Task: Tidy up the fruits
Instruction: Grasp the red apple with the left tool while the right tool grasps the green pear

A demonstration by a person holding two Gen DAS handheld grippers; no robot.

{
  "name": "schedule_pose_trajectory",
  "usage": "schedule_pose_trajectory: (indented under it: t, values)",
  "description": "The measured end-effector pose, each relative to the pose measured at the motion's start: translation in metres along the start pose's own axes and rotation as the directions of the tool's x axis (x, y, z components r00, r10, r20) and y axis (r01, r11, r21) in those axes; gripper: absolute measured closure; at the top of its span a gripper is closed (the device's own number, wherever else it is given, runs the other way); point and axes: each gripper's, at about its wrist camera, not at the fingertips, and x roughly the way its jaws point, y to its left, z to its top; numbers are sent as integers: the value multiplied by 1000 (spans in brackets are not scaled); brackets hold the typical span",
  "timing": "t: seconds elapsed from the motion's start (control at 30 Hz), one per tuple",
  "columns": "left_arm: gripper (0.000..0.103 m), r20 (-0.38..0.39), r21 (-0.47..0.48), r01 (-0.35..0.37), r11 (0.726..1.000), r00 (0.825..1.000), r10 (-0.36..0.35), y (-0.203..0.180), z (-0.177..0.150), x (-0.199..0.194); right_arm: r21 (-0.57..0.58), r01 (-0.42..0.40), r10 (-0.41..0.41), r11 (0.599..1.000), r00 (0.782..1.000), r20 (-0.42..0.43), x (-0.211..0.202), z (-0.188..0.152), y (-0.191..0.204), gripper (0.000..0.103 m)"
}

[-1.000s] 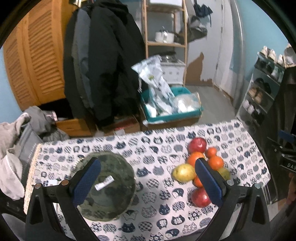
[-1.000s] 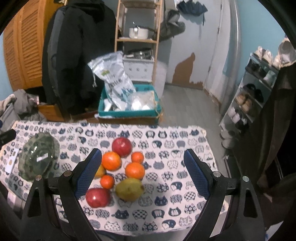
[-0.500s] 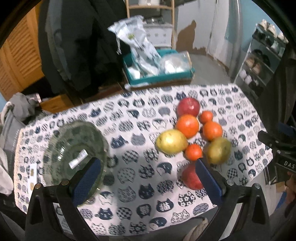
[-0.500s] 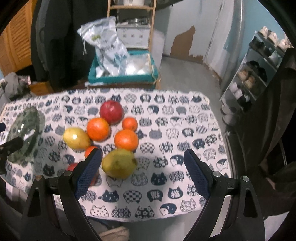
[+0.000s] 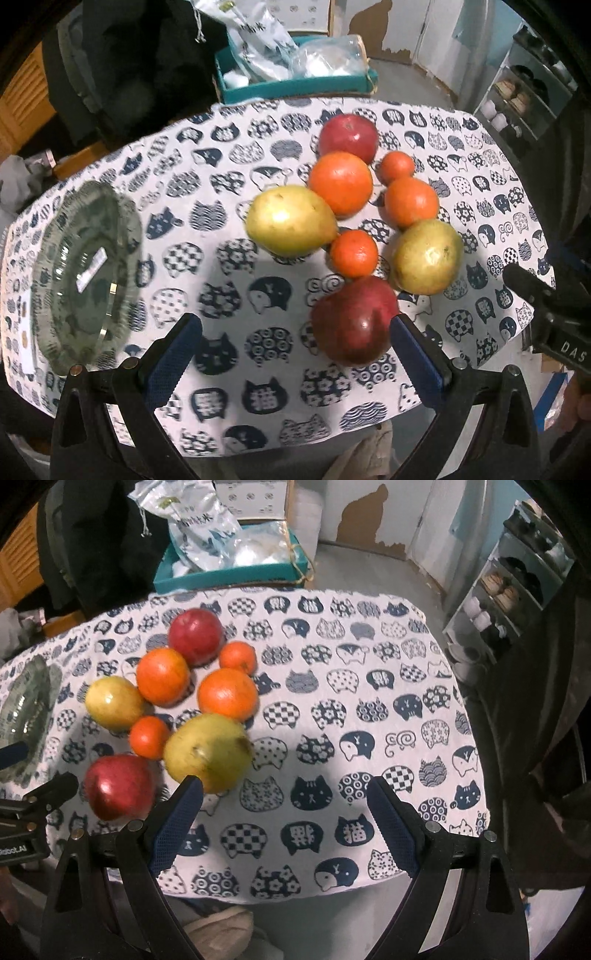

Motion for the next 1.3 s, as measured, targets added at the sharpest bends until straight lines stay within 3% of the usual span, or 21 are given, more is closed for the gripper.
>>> schedule_pose_trajectory:
  t: [0.47, 0.67, 0.9, 1.03, 1.3]
  values:
    - [6, -93, -4, 11, 1000, 996, -11, -28, 0, 46, 55, -34, 36, 998, 999, -37, 25, -7, -20, 15]
    - [30, -151, -30, 99, 995, 983, -102, -30, -4, 63, 41, -53, 55, 998, 998, -41, 29, -2, -13, 15]
    - [31, -151, -22, 101, 995, 983, -103, -28, -8, 60, 25, -114, 115, 993, 993, -42, 34, 5, 1, 14]
    - [31, -145, -37, 87, 996, 985, -92, -11, -11, 57, 15, -166, 167, 986, 984, -65, 42, 9, 12, 15]
    - [31, -107, -67, 50, 997, 993, -57, 25, -9, 49, -29, -199, 194, 980, 974, -112, 59, 18, 41, 15]
